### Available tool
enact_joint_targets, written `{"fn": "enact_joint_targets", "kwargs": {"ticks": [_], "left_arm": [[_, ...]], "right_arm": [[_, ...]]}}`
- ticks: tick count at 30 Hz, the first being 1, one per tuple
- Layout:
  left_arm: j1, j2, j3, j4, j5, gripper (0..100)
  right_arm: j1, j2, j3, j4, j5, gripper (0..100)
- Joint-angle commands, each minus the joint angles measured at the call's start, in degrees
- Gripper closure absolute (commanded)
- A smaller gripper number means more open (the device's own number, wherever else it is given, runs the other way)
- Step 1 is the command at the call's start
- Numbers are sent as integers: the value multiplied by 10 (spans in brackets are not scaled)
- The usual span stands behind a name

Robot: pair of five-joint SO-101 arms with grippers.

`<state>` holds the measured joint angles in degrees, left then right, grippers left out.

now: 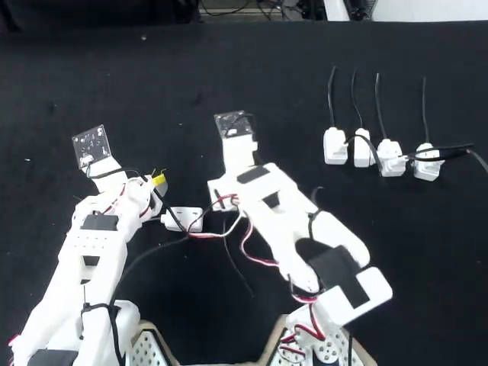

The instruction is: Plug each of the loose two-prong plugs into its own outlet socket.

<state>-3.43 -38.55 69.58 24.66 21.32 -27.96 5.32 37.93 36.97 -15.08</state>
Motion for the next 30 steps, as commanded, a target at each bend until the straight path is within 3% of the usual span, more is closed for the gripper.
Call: {"fn": "enact_joint_targets", "kwargs": {"ticks": [1,7,11,13,18,20,23,28,30], "left_arm": [[-3,-11,-4,-5,5,766],[-3,-11,-4,-5,5,766],[-4,-11,-4,-5,5,766],[-5,-12,-4,-5,5,766],[-6,-12,-4,-5,5,766],[-7,-13,-4,-5,5,766],[-7,-15,-4,-5,5,766],[-7,-16,-4,-5,5,766],[-7,-16,-4,-5,5,766]], "right_arm": [[4,-29,-30,40,32,990],[127,-211,-52,79,210,987],[196,-305,-128,135,288,987],[195,-320,-171,188,363,987],[145,-322,-167,299,680,987],[119,-322,-116,314,739,987],[82,-322,-18,286,726,987],[35,-323,152,185,638,983],[31,-321,185,174,593,936]]}}
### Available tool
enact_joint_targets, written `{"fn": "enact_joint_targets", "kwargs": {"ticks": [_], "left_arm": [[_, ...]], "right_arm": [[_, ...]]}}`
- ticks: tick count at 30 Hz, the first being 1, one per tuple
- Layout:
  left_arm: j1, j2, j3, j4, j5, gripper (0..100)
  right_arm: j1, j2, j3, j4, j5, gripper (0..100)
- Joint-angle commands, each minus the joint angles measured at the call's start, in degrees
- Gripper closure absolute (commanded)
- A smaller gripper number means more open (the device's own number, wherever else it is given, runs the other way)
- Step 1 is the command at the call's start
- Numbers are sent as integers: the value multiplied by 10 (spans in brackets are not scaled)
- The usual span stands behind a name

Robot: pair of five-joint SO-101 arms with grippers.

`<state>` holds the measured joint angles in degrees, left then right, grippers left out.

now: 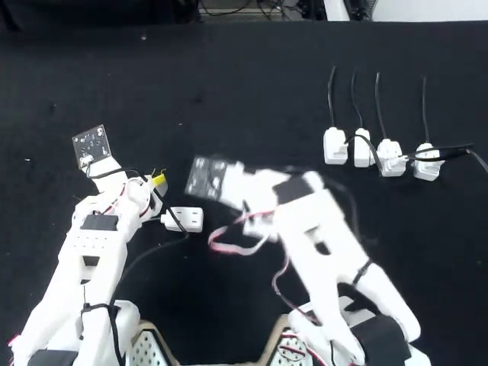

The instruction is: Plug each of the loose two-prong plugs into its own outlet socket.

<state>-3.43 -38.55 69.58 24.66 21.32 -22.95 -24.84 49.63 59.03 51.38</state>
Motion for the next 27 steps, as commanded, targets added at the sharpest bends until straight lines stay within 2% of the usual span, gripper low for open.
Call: {"fn": "enact_joint_targets", "kwargs": {"ticks": [1,4,6,9,11,15,18,22,27], "left_arm": [[-7,-16,-4,-5,5,766],[-7,-16,-4,-5,5,766],[-7,-16,-5,-5,5,766],[-7,-16,-5,-5,4,766],[-7,-16,-5,-5,4,766],[-7,-16,-5,-5,4,766],[-7,-16,-5,-5,4,766],[-7,-16,-5,-5,4,766],[-7,-16,-5,-5,4,766]], "right_arm": [[-19,-20,76,-39,-88,892],[-19,-20,85,-7,-107,759],[-16,-23,79,23,-108,734],[4,-24,44,61,-108,734],[29,-20,30,51,-108,739],[62,-7,57,-31,-109,795],[76,6,73,-98,-151,813],[59,26,76,-118,-201,814],[13,44,95,-114,-206,814]]}}
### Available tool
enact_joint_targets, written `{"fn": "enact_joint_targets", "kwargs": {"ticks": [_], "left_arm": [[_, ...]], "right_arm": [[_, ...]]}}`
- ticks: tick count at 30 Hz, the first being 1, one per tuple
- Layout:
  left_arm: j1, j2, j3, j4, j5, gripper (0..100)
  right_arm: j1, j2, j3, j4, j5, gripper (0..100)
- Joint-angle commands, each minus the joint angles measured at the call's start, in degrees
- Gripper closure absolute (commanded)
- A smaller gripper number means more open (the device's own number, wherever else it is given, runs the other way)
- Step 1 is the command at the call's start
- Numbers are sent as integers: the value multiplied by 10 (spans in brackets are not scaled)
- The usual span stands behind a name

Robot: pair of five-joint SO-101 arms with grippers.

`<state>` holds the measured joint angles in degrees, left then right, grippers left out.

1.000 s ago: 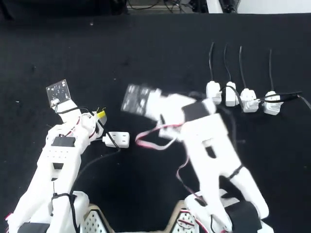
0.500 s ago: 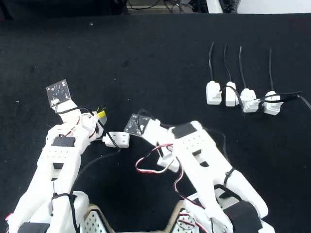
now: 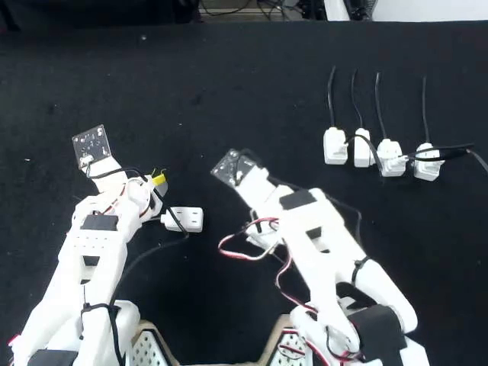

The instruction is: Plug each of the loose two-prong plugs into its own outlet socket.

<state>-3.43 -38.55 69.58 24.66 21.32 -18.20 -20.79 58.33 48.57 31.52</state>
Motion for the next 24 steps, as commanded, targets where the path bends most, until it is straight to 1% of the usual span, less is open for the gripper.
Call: {"fn": "enact_joint_targets", "kwargs": {"ticks": [1,5,14,22,24], "left_arm": [[-7,-16,-5,-5,4,766],[-7,-16,-5,-5,4,766],[-7,-16,-5,-5,4,766],[-7,-16,-5,-5,3,766],[-7,-16,-5,-5,3,766]], "right_arm": [[-38,2,10,-4,-7,814],[-47,-15,3,35,-7,814],[-83,-23,31,38,-7,814],[-84,-20,39,34,-7,815],[-96,-21,47,35,-7,815]]}}
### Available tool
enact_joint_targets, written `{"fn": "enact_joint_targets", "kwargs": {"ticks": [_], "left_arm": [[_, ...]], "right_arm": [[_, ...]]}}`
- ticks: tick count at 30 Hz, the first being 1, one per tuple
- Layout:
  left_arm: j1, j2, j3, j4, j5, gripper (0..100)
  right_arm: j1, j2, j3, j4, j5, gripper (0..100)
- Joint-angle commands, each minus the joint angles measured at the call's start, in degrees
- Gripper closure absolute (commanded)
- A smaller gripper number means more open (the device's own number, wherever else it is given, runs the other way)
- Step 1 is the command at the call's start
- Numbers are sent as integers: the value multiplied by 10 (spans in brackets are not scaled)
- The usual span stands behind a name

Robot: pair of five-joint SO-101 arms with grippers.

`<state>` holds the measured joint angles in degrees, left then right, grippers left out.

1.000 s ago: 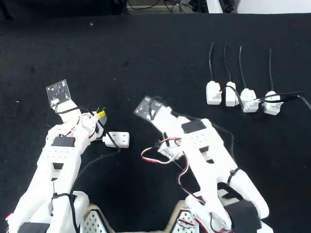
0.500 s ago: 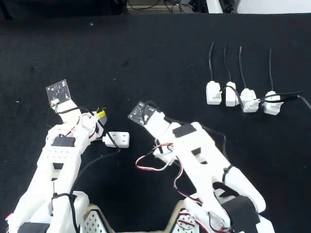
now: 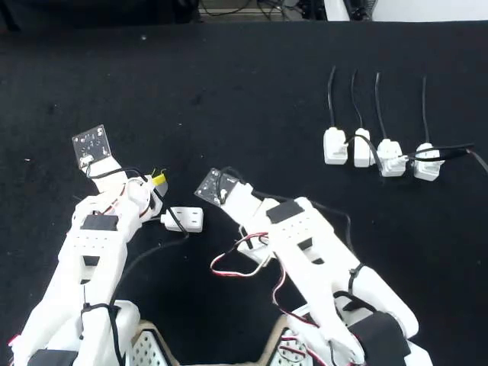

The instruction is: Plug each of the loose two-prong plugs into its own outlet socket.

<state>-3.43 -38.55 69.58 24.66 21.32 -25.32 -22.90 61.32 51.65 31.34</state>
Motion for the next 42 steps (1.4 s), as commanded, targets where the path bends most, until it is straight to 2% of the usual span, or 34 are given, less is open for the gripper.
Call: {"fn": "enact_joint_targets", "kwargs": {"ticks": [1,6,12,20,23,29,33,40,42], "left_arm": [[-7,-16,-5,-5,3,766],[-7,-16,-5,-5,3,766],[-7,-16,-4,-5,3,766],[-7,-16,-4,-5,3,766],[-7,-16,-4,-5,3,766],[-7,-16,-4,-5,3,766],[-8,-16,-4,-5,3,766],[-8,-16,-4,-5,3,766],[-8,-16,-4,-5,3,766]], "right_arm": [[-33,-2,22,5,-5,815],[-76,-3,25,4,-48,824],[-70,-3,3,8,-54,993],[27,-3,-32,45,-48,984],[39,0,-31,44,-33,982],[40,-3,-9,39,13,862],[50,-3,-7,40,28,884],[54,-3,-9,36,26,991],[54,-5,-17,40,24,988]]}}
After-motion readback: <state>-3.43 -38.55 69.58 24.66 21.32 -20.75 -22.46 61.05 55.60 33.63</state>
